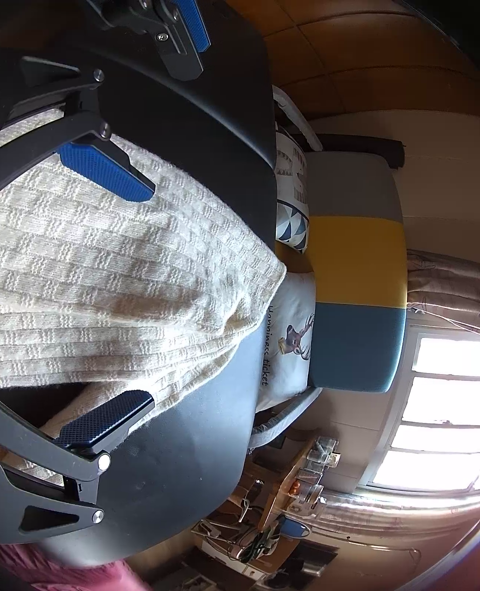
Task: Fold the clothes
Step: 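Move both grippers over the crumpled cream sweater on the ottoman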
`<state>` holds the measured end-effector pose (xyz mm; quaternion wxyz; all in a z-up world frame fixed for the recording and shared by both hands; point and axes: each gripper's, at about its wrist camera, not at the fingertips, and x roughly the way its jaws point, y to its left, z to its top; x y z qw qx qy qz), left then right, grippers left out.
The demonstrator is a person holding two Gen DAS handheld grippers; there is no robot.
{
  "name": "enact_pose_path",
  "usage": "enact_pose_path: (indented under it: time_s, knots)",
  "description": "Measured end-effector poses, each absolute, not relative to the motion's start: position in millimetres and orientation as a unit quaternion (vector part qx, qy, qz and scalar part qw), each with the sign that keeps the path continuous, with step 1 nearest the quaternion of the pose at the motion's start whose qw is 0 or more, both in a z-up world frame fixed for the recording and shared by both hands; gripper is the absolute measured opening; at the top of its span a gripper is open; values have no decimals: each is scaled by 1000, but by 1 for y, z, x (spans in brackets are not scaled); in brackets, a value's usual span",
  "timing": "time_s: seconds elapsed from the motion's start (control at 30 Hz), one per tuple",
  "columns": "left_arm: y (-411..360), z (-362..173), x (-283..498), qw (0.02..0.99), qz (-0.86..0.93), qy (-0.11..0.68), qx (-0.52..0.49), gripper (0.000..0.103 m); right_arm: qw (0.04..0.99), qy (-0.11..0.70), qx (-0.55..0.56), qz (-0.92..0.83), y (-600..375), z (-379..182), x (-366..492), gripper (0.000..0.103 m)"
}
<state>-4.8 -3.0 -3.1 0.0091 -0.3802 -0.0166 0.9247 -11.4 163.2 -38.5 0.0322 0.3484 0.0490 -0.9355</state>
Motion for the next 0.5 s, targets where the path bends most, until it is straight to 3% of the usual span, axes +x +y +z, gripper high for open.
enact_pose_path:
  time_s: [0.4, 0.5]
  knots:
    - [-11, -17, -16, 48, 906, -33, -418, 37, 37, 42, 363, -930, 168, -45, -9, 103]
    - [-24, -29, -20, 133, 877, -110, -449, 38, 53, 23, 363, -930, 176, -46, -5, 103]
